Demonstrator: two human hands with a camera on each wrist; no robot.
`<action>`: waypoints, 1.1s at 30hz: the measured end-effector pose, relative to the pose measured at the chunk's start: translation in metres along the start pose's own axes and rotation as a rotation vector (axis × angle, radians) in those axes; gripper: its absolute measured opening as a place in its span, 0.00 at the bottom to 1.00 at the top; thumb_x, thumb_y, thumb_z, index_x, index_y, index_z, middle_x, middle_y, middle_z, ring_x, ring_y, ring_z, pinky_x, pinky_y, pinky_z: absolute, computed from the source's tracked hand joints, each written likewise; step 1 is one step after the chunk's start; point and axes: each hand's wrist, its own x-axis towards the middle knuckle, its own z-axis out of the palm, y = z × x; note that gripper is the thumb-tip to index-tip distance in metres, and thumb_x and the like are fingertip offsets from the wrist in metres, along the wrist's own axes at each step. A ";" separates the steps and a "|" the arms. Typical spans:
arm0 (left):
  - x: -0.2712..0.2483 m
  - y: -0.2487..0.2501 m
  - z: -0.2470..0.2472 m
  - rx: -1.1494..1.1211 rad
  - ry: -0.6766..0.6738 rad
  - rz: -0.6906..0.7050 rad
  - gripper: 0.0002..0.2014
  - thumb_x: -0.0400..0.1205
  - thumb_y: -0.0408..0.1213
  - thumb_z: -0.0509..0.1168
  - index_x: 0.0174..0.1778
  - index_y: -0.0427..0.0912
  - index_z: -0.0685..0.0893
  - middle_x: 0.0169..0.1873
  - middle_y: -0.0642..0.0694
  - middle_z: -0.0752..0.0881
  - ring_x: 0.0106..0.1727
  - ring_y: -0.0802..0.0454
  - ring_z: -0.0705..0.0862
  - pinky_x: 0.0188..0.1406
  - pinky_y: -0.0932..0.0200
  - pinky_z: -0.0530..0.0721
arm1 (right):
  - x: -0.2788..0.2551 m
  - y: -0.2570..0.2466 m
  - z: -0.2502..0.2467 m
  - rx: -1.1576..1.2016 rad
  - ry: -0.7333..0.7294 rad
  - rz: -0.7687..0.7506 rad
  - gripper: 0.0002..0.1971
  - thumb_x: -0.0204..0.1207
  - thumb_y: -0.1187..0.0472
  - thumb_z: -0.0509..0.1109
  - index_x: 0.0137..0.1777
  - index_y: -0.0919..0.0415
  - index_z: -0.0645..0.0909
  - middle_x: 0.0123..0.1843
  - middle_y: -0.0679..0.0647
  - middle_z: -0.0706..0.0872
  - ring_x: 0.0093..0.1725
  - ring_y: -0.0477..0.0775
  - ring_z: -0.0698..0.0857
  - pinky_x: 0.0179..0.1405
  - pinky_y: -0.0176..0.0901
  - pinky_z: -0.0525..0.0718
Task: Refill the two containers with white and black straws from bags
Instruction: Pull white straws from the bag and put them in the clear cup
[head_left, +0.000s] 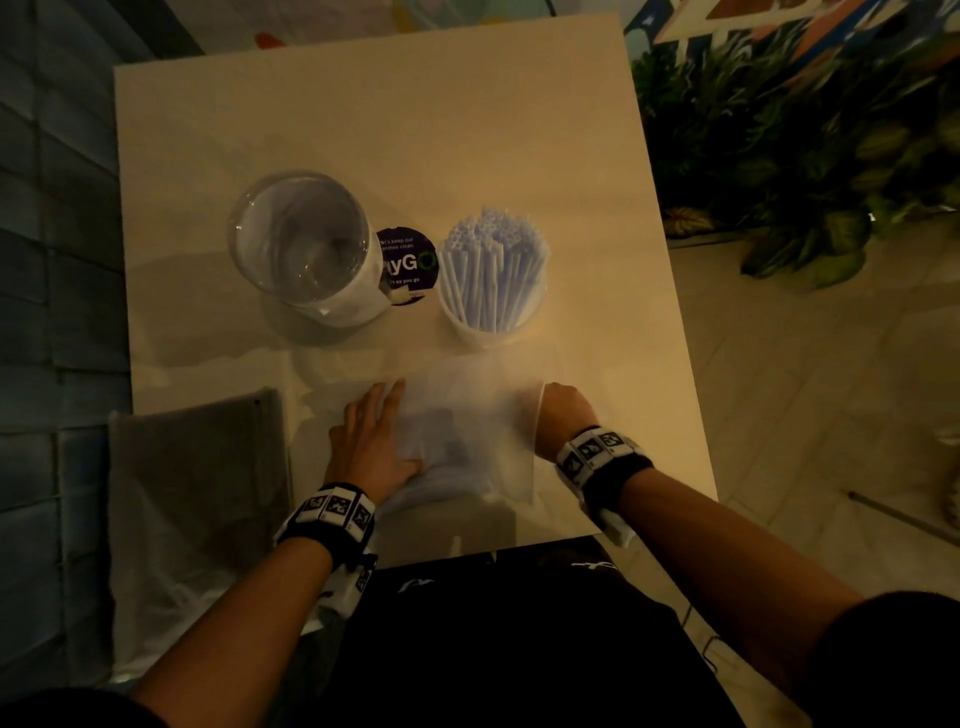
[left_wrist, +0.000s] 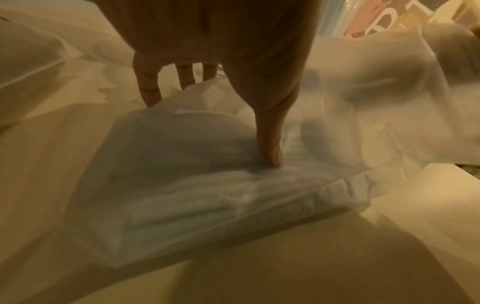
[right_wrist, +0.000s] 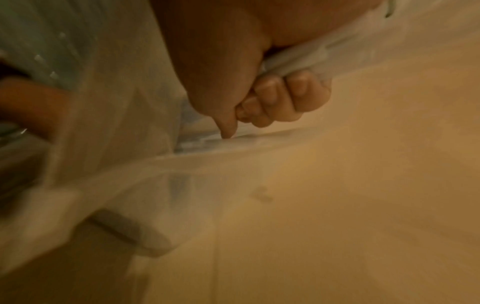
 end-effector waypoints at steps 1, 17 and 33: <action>0.000 -0.003 -0.001 -0.011 -0.001 -0.011 0.58 0.67 0.59 0.76 0.84 0.60 0.42 0.84 0.51 0.50 0.80 0.41 0.56 0.73 0.34 0.67 | -0.006 0.006 -0.005 -0.049 -0.004 0.015 0.12 0.84 0.55 0.63 0.55 0.60 0.85 0.52 0.58 0.88 0.54 0.63 0.88 0.48 0.48 0.80; -0.026 0.029 -0.061 -0.654 0.157 0.242 0.48 0.67 0.76 0.66 0.80 0.55 0.66 0.74 0.54 0.73 0.74 0.55 0.72 0.74 0.48 0.72 | -0.108 0.110 -0.023 0.082 0.207 0.085 0.08 0.79 0.56 0.72 0.39 0.52 0.78 0.28 0.50 0.79 0.27 0.57 0.80 0.30 0.45 0.77; -0.032 0.110 -0.093 -1.083 0.039 0.401 0.34 0.81 0.68 0.52 0.69 0.44 0.79 0.63 0.52 0.85 0.66 0.58 0.83 0.69 0.52 0.80 | -0.113 0.098 -0.062 0.075 0.208 -0.008 0.07 0.80 0.56 0.71 0.40 0.52 0.80 0.30 0.49 0.83 0.29 0.53 0.83 0.36 0.55 0.88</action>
